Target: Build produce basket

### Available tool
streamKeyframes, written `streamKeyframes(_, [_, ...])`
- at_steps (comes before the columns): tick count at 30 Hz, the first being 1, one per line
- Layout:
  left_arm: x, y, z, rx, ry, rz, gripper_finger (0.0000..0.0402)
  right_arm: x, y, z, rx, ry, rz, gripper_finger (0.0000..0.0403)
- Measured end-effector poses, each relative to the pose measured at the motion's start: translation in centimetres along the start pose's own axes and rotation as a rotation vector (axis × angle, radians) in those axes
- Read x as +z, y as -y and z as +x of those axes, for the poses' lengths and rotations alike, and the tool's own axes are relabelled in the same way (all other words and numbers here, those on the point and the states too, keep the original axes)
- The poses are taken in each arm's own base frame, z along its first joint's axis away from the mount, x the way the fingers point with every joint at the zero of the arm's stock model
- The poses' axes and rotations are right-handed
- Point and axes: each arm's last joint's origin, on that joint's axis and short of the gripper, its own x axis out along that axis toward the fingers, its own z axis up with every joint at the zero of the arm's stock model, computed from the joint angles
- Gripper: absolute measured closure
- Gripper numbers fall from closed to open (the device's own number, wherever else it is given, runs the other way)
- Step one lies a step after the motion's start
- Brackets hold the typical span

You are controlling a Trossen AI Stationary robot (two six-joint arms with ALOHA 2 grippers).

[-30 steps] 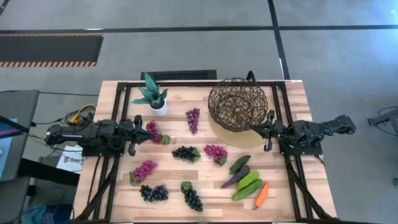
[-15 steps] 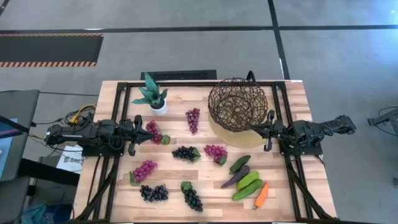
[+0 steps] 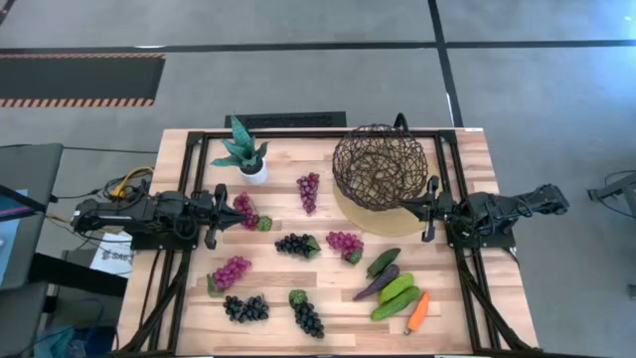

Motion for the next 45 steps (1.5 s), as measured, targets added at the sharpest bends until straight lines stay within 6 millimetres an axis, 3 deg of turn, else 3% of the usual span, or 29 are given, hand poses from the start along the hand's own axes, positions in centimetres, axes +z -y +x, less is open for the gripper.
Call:
streamKeyframes(36, [0.1,-0.1,0.0,0.027,0.01,0.058,0.0401,0.0,0.0,0.0,0.0,0.0,0.0,0.0359])
streamKeyframes(42, [1.2,0.0,-0.1,0.034,0.157,-0.224,0.0401,0.3,0.0,0.0,-0.002,0.031,0.016,0.0359])
streamKeyframes(45, [2.0,0.1,-0.2,0.041,0.252,-0.352,0.0401,1.0,0.1,0.0,0.0,0.114,0.15,0.0359])
